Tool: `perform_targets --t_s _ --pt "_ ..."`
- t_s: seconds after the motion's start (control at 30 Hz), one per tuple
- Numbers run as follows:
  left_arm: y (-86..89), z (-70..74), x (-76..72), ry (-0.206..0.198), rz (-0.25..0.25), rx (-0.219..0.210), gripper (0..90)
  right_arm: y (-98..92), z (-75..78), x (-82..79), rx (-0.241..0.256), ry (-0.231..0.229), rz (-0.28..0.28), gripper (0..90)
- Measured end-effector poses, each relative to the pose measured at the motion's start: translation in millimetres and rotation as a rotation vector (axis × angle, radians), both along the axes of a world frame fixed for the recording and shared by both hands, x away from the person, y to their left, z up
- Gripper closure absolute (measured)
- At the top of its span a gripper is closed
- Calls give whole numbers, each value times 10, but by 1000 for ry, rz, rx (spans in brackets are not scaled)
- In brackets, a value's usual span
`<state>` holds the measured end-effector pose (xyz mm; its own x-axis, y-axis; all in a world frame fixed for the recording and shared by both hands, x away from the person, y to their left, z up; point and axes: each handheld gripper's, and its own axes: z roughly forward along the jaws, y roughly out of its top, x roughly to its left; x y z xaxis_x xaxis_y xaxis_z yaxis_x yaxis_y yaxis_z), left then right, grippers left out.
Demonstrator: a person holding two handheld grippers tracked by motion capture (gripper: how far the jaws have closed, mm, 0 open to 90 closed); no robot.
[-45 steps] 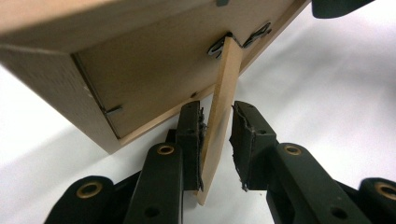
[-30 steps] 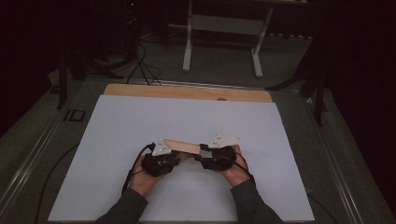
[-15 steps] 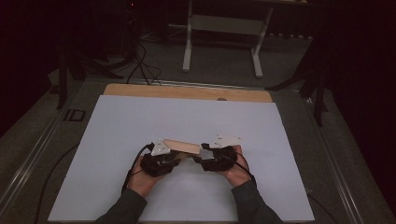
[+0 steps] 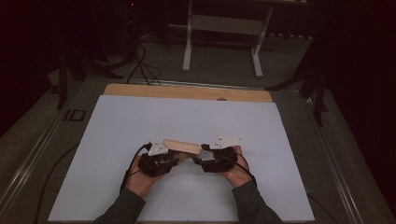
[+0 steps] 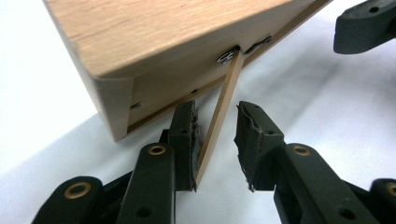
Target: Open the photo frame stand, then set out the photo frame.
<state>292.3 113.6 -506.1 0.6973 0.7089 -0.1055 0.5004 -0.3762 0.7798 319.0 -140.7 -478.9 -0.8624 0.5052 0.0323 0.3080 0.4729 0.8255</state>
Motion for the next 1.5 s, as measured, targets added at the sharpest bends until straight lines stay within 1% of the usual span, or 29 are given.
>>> perform_targets --t_s 0.1,0.2,0.43,0.63,0.8,1.1,1.37,1.5 --pt "16 12 -9 -1 4 -6 682 -10 -3 -3 3 0 -9 384" --pt "40 27 -21 -3 4 -4 681 -21 -3 -3 8 -2 -11 384" --pt "73 48 -33 -8 9 -9 680 -34 -2 -1 11 0 -11 386" --pt "101 69 -34 -12 10 -12 679 -64 20 -3 24 1 -9 391" --pt "132 97 -35 -16 18 -22 679 -70 26 -4 30 1 -4 393" --pt "158 113 -34 -20 18 -22 683 -105 38 -6 37 0 -7 400" --pt "165 120 -32 -19 23 -25 683 -145 39 6 32 -1 0 403" --pt "169 122 -32 -23 25 -28 683 -177 43 13 26 7 8 403"
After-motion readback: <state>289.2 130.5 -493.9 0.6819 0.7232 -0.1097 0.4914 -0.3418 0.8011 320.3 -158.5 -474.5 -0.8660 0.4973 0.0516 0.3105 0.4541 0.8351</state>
